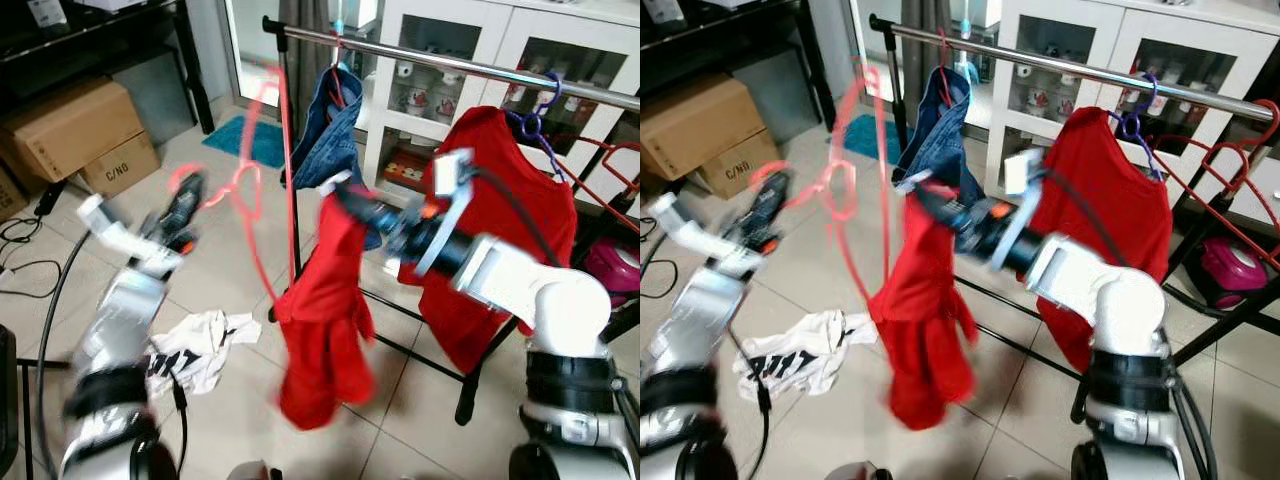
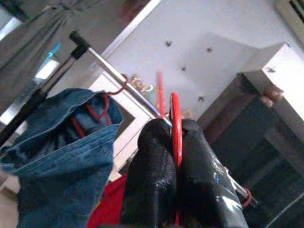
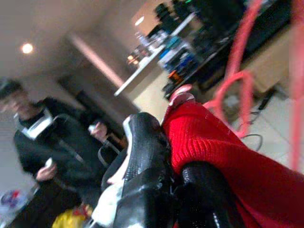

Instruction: Hang hanger

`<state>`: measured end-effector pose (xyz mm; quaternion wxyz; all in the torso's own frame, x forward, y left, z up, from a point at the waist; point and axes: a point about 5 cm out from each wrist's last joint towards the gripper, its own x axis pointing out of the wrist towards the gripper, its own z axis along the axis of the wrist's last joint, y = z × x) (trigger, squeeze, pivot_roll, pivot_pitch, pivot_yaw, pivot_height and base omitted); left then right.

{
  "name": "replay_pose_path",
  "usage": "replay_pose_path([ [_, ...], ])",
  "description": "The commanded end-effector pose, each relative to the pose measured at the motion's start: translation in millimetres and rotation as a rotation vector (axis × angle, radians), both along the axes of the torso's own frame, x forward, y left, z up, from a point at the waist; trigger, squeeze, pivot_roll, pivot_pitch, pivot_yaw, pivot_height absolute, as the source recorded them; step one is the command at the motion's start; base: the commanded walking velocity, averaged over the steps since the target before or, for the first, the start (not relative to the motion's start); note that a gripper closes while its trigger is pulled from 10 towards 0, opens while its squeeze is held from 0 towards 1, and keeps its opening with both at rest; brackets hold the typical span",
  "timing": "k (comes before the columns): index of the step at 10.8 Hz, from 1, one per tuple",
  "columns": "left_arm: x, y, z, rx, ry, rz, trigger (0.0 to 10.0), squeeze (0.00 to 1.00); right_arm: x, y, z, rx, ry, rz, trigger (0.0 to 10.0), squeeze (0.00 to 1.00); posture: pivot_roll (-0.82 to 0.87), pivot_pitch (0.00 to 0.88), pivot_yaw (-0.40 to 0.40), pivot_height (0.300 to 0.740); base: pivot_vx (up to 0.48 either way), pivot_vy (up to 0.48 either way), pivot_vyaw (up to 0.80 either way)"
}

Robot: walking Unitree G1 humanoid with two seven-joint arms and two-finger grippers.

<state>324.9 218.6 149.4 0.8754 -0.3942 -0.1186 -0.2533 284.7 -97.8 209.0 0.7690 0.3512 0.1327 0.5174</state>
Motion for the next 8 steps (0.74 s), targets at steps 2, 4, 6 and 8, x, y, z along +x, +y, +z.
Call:
replay_pose_path([
  [2, 1.9, -7.0, 30, -0.018, -0.104, -0.035, 0.0, 0.0, -5.7, 2.0, -14, -0.145, -0.025, 0.015, 0.0, 0.0, -0.06, 0.0, 0.021, 0.74, 0.0, 0.0, 0.0],
  [4, 0.7, -9.7, 69, 0.084, -0.215, -0.042, 0.0, 0.0, 5.1, -8.2, -57, -0.324, 0.078, -0.153, 0.0, 0.0, -0.06, 0.0, 0.019, 0.74, 0.0, 0.0, 0.0],
  [6, -12.2, -3.6, 79, 0.409, -0.187, -0.002, 0.0, 0.0, 8.8, -24.3, -82, -0.364, 0.147, -0.344, 0.0, 0.0, -0.05, 0.0, 0.017, 0.74, 0.0, 0.0, 0.0],
  [8, -21.1, -2.3, 47, 0.749, 0.057, 0.073, 0.7, 0.0, 10.1, -32.0, -82, -0.424, 0.066, -0.547, 10.0, 0.0, -0.04, 0.0, 0.019, 0.74, 0.0, 0.0, 0.0],
])
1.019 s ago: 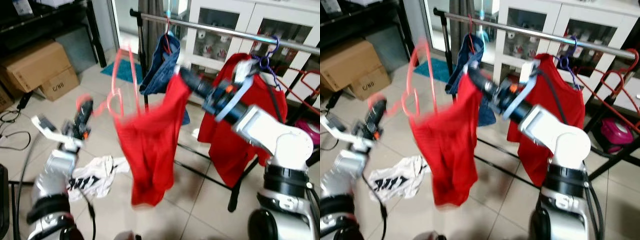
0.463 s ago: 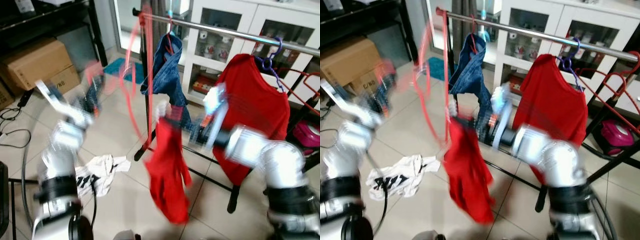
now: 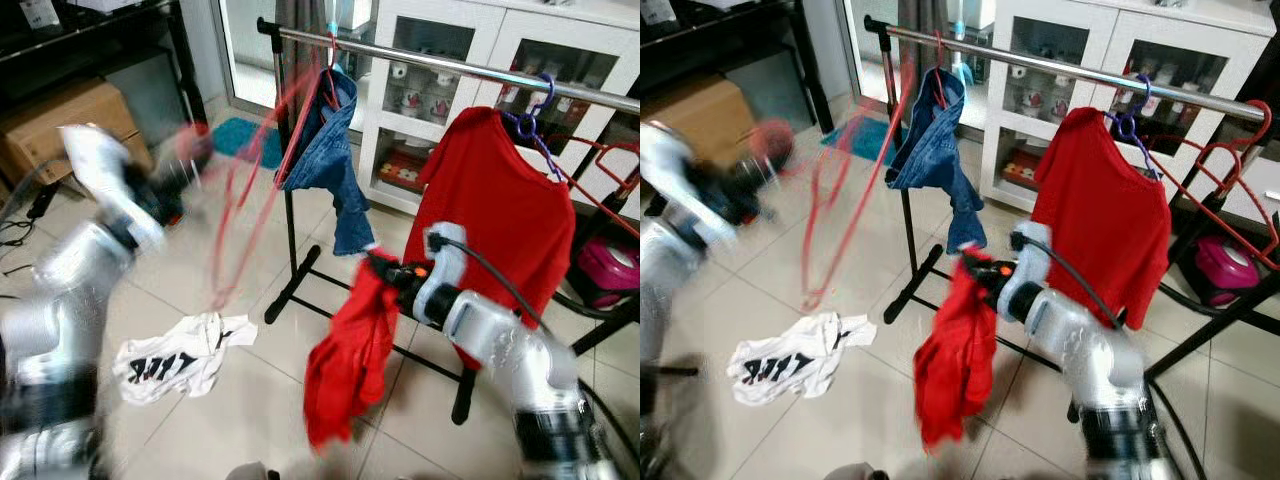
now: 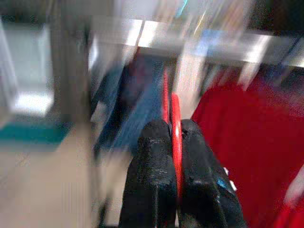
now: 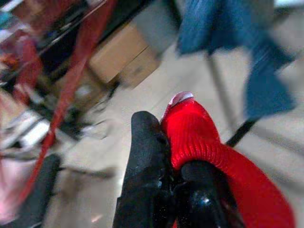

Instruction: Hang hanger

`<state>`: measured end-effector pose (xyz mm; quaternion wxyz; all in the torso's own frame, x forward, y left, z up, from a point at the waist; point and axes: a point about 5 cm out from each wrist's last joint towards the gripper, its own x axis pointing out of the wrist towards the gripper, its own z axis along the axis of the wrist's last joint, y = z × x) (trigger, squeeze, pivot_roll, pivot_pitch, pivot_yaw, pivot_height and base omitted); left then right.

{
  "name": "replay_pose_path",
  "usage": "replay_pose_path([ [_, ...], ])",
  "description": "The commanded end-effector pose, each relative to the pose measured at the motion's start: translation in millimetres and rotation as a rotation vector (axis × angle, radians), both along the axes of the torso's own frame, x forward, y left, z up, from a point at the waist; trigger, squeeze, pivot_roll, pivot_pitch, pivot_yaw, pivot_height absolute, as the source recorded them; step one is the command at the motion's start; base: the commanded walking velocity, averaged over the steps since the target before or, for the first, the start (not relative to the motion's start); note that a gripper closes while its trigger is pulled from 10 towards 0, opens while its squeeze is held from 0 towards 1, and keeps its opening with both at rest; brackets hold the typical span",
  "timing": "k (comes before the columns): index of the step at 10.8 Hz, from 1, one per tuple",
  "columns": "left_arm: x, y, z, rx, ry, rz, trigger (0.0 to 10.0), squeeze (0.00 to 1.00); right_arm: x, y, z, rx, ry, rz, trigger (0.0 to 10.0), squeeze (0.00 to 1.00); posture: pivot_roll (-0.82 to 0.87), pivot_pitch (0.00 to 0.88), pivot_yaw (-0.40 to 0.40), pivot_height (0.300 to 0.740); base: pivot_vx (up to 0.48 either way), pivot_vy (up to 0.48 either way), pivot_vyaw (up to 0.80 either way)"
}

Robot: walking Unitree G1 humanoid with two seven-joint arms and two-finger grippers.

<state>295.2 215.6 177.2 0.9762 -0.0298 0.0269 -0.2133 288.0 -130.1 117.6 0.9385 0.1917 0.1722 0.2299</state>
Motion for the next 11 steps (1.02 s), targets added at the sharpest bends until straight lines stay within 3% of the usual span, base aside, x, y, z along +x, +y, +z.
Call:
replay_pose_path([
  [1, -5.7, -8.9, -16, 0.025, 0.077, 0.04, 10.0, 0.0, 0.1, 0.1, 18, -0.044, -0.116, -0.044, 10.0, 0.0, -0.04, 0.0, 0.024, 0.74, 0.0, 0.0, 0.0],
  [2, -13.9, -19.6, -33, 0.08, 0.158, 0.096, 10.0, 0.0, -5.9, -2.4, 19, -0.089, -0.153, -0.103, 10.0, 0.0, -0.03, 0.0, 0.015, 0.74, 0.0, 0.0, -0.8],
  [3, -18.2, -22.7, -38, 0.117, 0.182, 0.152, 10.0, 0.0, -6.8, -2.7, 21, -0.173, -0.217, -0.134, 10.0, 0.0, -0.03, 0.0, 0.016, 0.74, 0.0, 0.0, -0.8],
  [4, -29.4, -27.5, -48, 0.164, 0.23, 0.194, 10.0, 0.0, -7.0, -1.5, 26, -0.192, -0.292, -0.197, 10.0, 0.0, -0.03, 0.0, 0.023, 0.74, 0.0, 0.0, -0.8],
  [6, -32.8, -32.3, -48, 0.075, 0.169, 0.219, 10.0, 0.0, -13.9, 3.3, 26, -0.161, -0.275, -0.127, 10.0, 0.0, -0.04, 0.0, 0.035, 0.74, 0.0, 0.0, 0.0],
  [7, -29.8, -32.9, -41, 0.019, 0.123, 0.267, 10.0, 0.0, -14.9, -2.7, 24, -0.182, -0.28, -0.193, 10.0, 0.0, -0.03, 0.0, 0.031, 0.74, 0.0, 0.0, 0.0],
  [8, -28.8, -33.7, -37, 0.001, 0.109, 0.258, 10.0, 0.0, -13.9, -6.2, 23, -0.159, -0.273, -0.244, 10.0, 0.0, -0.03, 0.0, 0.031, 0.74, 0.0, 0.0, -0.8],
  [9, -31.5, -38.7, -34, 0.023, 0.084, 0.151, 10.0, 0.0, -13.1, -5.1, 23, -0.16, -0.275, -0.233, 10.0, 0.0, -0.03, 0.0, 0.031, 0.74, 0.0, 0.0, -0.8],
  [11, -34.7, -40.2, -46, 0.081, 0.135, 0.113, 10.0, 0.0, -12.9, -0.9, 26, -0.152, -0.279, -0.189, 10.0, 0.0, -0.04, 0.0, 0.037, 0.74, 0.0, 0.0, -0.8],
])
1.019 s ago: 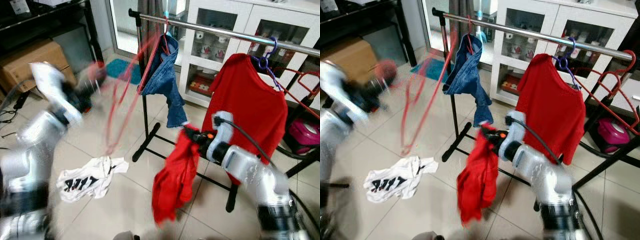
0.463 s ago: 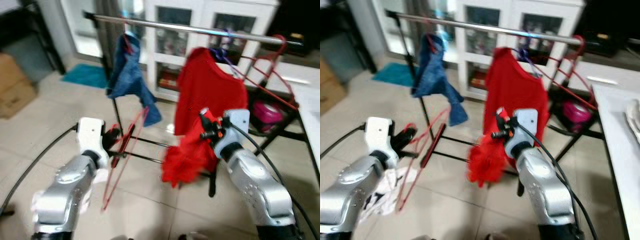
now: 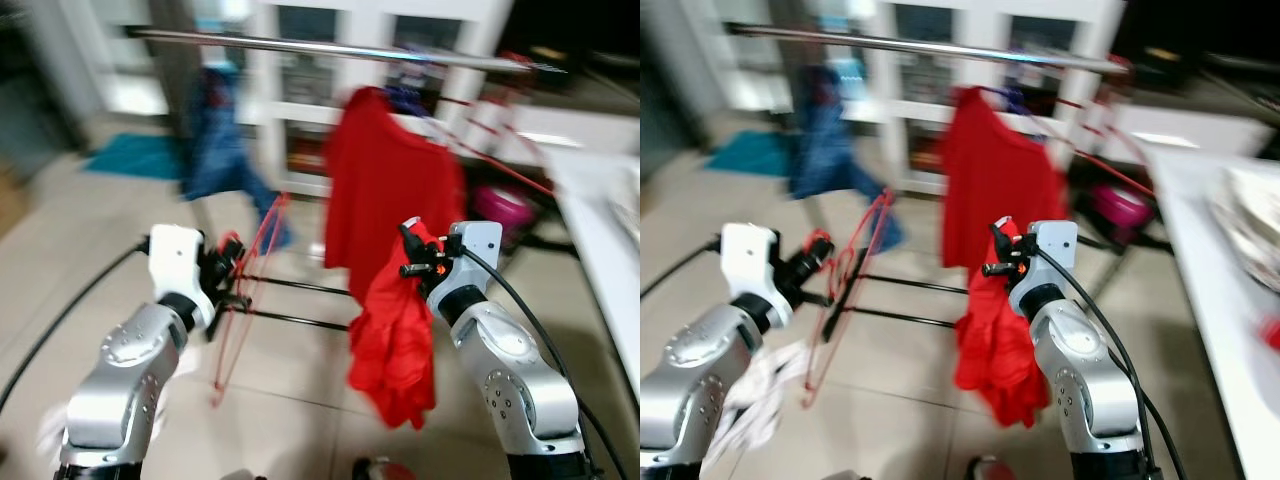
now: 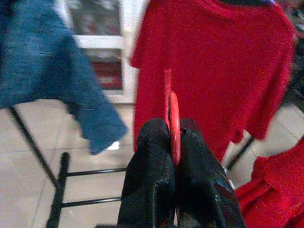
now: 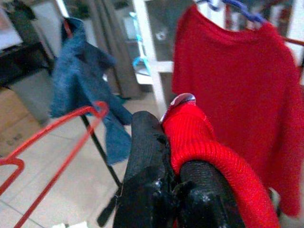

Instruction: Hang hanger

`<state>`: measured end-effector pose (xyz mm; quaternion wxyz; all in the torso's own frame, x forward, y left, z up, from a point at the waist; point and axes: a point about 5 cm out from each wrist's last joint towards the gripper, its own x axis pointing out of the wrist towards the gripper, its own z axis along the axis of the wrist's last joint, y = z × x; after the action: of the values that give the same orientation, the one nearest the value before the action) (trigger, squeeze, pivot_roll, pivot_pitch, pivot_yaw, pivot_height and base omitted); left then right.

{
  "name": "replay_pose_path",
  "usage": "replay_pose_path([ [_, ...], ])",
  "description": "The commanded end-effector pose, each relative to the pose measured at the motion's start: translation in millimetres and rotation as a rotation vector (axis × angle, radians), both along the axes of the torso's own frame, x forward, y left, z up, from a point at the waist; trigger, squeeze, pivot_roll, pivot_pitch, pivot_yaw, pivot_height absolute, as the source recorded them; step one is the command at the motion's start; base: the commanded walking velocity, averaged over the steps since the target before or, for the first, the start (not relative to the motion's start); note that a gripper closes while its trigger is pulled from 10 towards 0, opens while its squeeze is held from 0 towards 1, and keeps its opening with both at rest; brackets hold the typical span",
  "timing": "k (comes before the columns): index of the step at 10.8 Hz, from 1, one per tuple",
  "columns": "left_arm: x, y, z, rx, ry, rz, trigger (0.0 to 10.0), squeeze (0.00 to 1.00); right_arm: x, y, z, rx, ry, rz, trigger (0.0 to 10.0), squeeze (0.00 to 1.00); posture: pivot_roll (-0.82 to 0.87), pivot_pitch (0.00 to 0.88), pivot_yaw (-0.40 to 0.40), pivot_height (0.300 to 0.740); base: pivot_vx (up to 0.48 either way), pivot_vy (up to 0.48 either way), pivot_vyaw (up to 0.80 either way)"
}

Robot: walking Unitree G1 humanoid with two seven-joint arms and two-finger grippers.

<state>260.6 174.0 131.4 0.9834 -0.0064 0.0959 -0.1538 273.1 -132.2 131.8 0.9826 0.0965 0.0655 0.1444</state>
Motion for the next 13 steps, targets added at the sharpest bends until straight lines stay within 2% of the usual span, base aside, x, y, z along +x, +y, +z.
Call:
replay_pose_path([
  [1, -1.1, -0.4, -3, 0.027, 0.006, -0.011, 10.0, 0.0, -0.2, 1.1, 6, -0.01, -0.019, 0.01, 10.0, 0.0, -0.05, 0.0, 0.042, 0.74, 0.0, 0.0, -0.8],
  [2, -1.9, -1.8, -4, 0.026, 0.015, -0.027, 10.0, 0.0, -2.5, -2.1, 0, -0.025, 0.004, -0.017, 10.0, 0.0, -0.05, 0.0, 0.043, 0.74, 0.0, 0.0, -0.8],
  [4, -3.2, -5.7, -6, 0.053, 0.016, -0.061, 10.0, 0.0, -4.9, -5.3, -5, 0.036, 0.04, -0.032, 10.0, 0.0, -0.05, 0.0, 0.044, 0.74, 0.0, 0.0, -0.8],
  [6, -1.0, -7.9, -8, 0.081, 0.014, -0.065, 10.0, 0.0, -6.0, -7.8, -8, 0.033, 0.057, -0.057, 10.0, 0.0, -0.05, 0.0, 0.049, 0.74, 0.0, 0.0, -0.8],
  [10, 6.4, -10.0, -12, 0.077, 0.037, -0.044, 10.0, 0.0, -8.6, -10.7, -11, 0.014, 0.071, -0.074, 10.0, 0.0, -0.07, 0.0, 0.055, 0.74, 0.0, 0.0, -0.8],
  [13, 8.6, -11.6, -10, 0.069, 0.016, -0.023, 10.0, 0.0, -1.8, -8.7, -14, -0.015, 0.089, -0.068, 10.0, 0.0, -0.06, 0.0, 0.039, 0.74, 0.0, 0.0, -0.8],
])
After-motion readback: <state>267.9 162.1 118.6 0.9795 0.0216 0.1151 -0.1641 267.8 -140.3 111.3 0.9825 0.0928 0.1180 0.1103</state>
